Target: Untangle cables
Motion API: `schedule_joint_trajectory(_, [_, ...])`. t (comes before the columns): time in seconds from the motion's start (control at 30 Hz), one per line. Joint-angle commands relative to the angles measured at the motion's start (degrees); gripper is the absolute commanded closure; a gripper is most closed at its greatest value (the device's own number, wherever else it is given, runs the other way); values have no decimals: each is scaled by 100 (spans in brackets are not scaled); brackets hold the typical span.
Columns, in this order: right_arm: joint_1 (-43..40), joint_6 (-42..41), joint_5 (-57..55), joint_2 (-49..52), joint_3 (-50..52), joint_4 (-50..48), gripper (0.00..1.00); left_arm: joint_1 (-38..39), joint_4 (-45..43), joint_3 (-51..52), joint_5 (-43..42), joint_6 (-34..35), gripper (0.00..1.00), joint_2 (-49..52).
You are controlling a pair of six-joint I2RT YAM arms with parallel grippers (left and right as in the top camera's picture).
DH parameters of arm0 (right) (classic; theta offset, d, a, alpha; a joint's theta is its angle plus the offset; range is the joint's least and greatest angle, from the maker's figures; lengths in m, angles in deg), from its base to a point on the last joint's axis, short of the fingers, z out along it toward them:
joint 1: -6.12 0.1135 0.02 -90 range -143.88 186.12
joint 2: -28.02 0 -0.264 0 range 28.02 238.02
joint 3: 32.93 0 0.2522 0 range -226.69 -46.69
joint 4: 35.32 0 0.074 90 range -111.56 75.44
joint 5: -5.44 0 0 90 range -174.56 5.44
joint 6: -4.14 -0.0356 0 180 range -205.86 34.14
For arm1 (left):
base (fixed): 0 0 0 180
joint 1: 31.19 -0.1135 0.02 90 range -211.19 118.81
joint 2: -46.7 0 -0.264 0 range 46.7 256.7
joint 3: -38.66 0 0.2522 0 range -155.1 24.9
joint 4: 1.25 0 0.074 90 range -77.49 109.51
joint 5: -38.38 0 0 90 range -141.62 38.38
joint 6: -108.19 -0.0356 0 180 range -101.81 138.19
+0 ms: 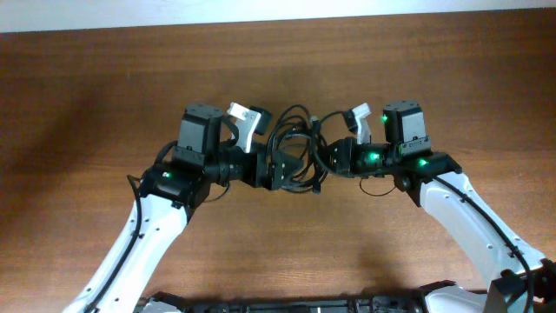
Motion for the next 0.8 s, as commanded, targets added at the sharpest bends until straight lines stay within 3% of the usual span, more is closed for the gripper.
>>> schedule_joint_trajectory(0.0, [26,-1375,-898,-44,9,-46,96,7,481,-101,1624,2597,1,85])
schedule_joint_trajectory(0.07, [26,-1543,-1049,-44,9,-46,96,7,984,-101,2170,3917,1,85])
schedule_joint_trajectory(0.17, [26,-1628,-1110,-44,9,-48,96,7,1523,-90,2531,5243,1,85])
schedule_joint_trajectory(0.4, [31,-2638,-1104,-44,9,-66,96,302,1475,63,2103,5974,1,96])
schedule_joint_trajectory(0.57, [282,-2632,-1163,-44,9,-66,96,726,1314,142,2098,7707,1,96])
schedule_joint_trajectory(0.63, [428,-2632,-1397,-44,9,-63,96,988,1056,142,2116,7591,1,96])
schedule_joint_trajectory(0.77, [568,-2632,-1591,-44,9,-63,96,1303,240,142,2708,6594,1,96])
